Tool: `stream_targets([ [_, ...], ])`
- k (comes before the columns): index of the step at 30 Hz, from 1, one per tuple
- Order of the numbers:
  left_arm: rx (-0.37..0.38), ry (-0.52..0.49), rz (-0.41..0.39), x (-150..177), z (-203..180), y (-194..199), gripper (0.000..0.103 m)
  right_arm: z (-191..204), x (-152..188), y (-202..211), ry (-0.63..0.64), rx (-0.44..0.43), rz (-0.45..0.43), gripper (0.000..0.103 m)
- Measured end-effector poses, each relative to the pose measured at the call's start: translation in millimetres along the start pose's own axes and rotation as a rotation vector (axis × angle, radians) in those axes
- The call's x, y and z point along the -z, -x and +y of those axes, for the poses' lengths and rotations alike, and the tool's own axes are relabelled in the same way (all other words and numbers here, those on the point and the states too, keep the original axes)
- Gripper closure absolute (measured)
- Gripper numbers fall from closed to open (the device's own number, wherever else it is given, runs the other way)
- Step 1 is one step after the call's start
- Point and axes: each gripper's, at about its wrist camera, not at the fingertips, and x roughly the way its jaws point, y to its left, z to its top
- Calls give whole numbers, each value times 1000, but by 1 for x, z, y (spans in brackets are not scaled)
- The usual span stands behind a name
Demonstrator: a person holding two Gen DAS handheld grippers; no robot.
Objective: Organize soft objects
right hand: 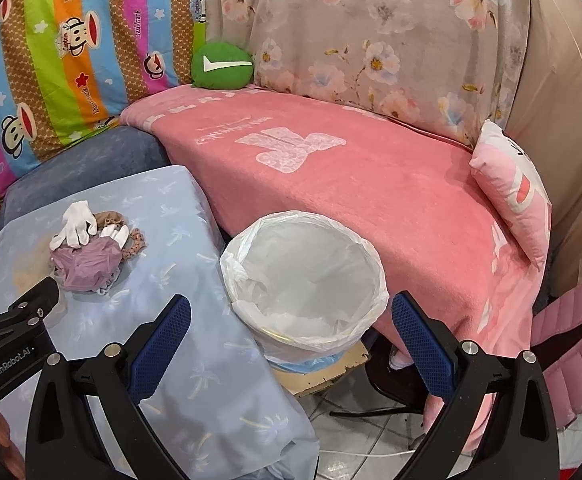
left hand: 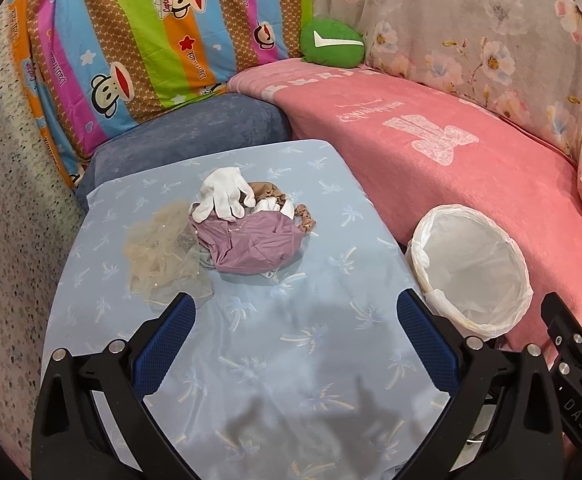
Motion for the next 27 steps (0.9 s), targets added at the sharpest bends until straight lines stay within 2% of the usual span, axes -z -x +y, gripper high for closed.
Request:
stream_targets([
  [27, 27, -6, 11, -15, -5, -22, 7, 9, -14, -24, 3, 21, 31, 6],
])
